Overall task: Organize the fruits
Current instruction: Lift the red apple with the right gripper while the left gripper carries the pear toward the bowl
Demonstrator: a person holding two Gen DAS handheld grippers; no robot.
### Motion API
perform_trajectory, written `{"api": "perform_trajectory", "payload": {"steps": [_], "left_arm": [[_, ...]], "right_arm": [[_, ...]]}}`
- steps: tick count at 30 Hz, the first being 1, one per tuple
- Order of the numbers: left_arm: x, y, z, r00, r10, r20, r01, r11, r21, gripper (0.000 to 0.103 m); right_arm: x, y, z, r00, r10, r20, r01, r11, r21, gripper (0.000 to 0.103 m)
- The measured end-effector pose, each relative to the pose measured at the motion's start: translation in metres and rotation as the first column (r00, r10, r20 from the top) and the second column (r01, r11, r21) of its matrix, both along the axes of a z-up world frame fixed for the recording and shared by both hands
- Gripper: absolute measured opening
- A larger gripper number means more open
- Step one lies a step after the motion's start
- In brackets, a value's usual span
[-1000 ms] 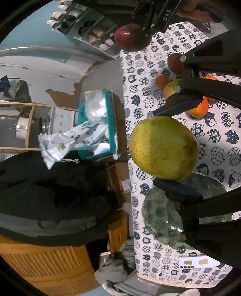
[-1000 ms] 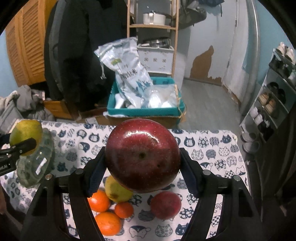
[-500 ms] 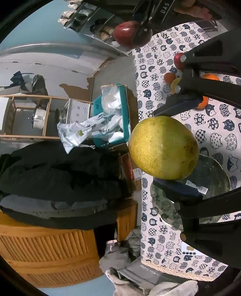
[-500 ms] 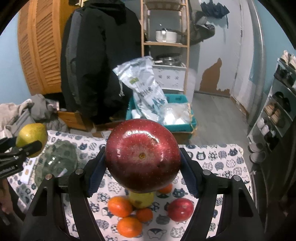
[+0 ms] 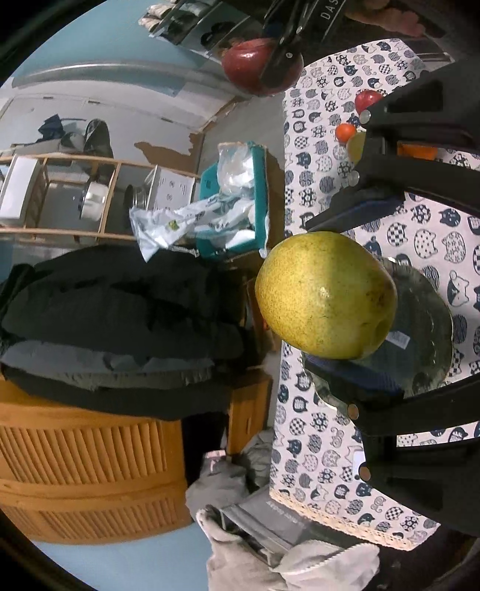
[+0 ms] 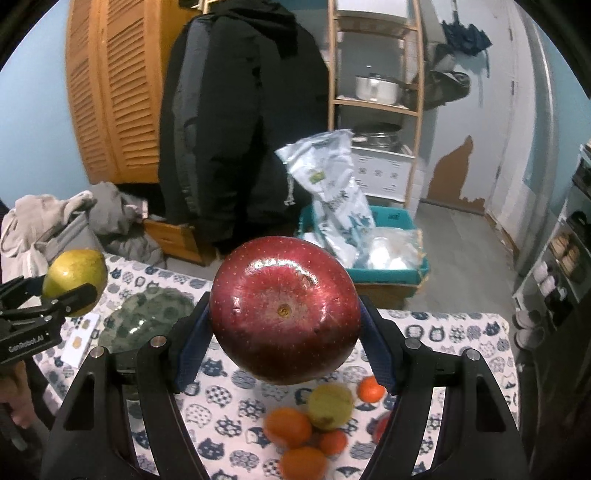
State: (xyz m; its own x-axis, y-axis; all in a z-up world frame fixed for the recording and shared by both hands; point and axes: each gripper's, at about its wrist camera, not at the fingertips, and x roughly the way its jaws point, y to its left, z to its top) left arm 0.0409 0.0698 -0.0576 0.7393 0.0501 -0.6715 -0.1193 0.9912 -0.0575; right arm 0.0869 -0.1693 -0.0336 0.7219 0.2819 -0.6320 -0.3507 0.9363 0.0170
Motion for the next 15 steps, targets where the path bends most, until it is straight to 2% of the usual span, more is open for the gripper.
{"api": "perform_trajectory", "payload": {"steps": [15], "left_arm": [[-0.008, 0.065, -0.026, 0.992, 0.108, -0.058, -0.109, 0.994, -0.016, 0.067]], "right_arm": [[0.016, 0.091, -0.018, 0.987, 0.142, -0.069, -0.142, 0.990, 0.017, 0.074]]}}
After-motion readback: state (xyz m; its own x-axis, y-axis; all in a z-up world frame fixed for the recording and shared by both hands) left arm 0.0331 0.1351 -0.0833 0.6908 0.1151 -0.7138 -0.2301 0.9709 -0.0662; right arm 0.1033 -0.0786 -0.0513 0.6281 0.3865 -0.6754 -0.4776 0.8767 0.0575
